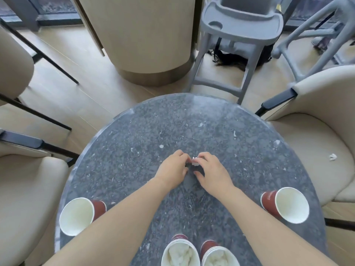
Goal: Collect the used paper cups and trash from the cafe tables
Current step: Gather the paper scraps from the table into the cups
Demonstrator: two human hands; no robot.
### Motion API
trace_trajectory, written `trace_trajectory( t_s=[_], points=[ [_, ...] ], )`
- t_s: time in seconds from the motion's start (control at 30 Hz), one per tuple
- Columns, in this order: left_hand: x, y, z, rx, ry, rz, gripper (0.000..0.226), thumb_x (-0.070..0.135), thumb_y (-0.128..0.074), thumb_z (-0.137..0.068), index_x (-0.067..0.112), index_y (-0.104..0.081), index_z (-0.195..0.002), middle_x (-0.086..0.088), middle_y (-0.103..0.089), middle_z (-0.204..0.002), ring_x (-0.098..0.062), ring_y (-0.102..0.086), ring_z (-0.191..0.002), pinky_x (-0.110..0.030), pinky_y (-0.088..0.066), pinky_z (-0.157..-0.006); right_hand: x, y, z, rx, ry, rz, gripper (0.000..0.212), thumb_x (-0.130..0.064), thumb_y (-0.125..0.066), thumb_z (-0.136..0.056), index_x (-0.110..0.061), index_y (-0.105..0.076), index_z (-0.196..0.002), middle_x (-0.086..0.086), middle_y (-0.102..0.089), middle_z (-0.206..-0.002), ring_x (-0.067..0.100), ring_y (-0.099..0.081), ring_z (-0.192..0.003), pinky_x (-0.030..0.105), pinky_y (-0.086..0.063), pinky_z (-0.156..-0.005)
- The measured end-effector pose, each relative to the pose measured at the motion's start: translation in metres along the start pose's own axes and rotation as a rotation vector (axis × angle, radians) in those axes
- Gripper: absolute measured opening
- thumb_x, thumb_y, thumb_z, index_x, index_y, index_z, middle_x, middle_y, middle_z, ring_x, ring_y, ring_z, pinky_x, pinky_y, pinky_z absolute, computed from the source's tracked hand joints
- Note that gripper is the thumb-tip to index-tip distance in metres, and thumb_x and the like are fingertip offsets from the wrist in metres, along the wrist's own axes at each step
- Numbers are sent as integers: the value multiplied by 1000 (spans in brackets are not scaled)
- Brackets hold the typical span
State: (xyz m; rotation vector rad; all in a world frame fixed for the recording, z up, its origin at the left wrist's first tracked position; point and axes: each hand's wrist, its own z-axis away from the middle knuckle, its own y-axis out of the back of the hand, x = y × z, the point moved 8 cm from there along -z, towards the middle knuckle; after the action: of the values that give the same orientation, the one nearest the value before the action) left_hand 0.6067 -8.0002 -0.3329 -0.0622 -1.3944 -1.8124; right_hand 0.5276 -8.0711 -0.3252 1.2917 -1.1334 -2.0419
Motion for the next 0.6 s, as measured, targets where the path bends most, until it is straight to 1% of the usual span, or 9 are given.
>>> trace_trajectory(
  t_s=[0.07, 0.1, 0.2, 0.23, 0.3, 0.37, 0.43, 0.53, 0.6],
  points=[
    [-2, -4, 6, 10, 9, 22, 20, 12, -52, -89, 15, -54, -108, -5, -50, -111, -23, -54, -97, -35, -44, -83, 0, -6, 4, -27, 44, -2, 13, -14, -57, -86, -13, -61, -98, 1, -49, -110, 21, -47, -99, 33, -45, -79],
    [-2, -6, 10, 8, 9, 27, 18, 12, -52, -88, 15, -54, -106, -5, -51, -108, -23, -54, -95, -35, -45, -82, 1, -8, 7, -38, 63, -14, 10, -11, -57, -86, -12, -62, -94, 2, -51, -105, 22, -48, -96, 30, -44, -77],
    [1, -6, 29, 13, 6, 37, 18, 12, -54, -86, 19, -57, -102, 0, -52, -100, -19, -56, -89, -32, -45, -79, 2, -1, 23, 0, 46, -133, 14, -3, -56, -83, -13, -65, -88, 0, -55, -93, 18, -54, -82, 20, -38, -69],
    [3, -3, 37, 30, 7, 52, 17, 13, -54, -86, 21, -58, -100, 3, -51, -97, -16, -55, -88, -30, -45, -79, 1, 6, 31, 41, 33, -187, 16, -1, -56, -82, -13, -65, -87, -2, -55, -91, 14, -55, -77, 19, -40, -67],
    [11, 6, 56, 89, -2, 98, 16, 14, -55, -85, 24, -59, -96, 8, -50, -92, -12, -54, -85, -27, -45, -78, -7, 23, 52, 122, 43, -274, 18, 1, -56, -80, -15, -64, -85, -7, -54, -87, 10, -55, -72, 23, -46, -66],
    [25, 20, 78, 162, -38, 146, 15, 13, -58, -83, 24, -61, -93, 9, -51, -88, -10, -53, -81, -26, -46, -76, -19, 37, 78, 169, 82, -302, 19, 0, -58, -80, -18, -63, -86, -10, -53, -87, 10, -55, -70, 27, -49, -65],
    [40, 33, 103, 220, -71, 197, 16, 11, -61, -82, 23, -63, -92, 10, -52, -84, -8, -53, -76, -25, -47, -72, -30, 49, 106, 191, 120, -316, 19, -2, -60, -80, -19, -62, -88, -11, -55, -88, 11, -56, -71, 28, -49, -65],
    [58, 41, 144, 268, -74, 234, 19, 9, -63, -80, 24, -65, -92, 14, -52, -82, -3, -53, -73, -19, -44, -69, -45, 61, 147, 199, 156, -362, 20, -4, -61, -81, -21, -63, -91, -11, -59, -90, 11, -57, -71, 26, -48, -65],
    [67, 36, 169, 278, -63, 248, 20, 10, -62, -80, 26, -64, -92, 15, -53, -83, 0, -53, -73, -16, -41, -69, -51, 61, 172, 183, 173, -370, 21, -7, -61, -81, -24, -62, -93, -14, -58, -92, 6, -56, -73, 21, -46, -66]
  ],
)
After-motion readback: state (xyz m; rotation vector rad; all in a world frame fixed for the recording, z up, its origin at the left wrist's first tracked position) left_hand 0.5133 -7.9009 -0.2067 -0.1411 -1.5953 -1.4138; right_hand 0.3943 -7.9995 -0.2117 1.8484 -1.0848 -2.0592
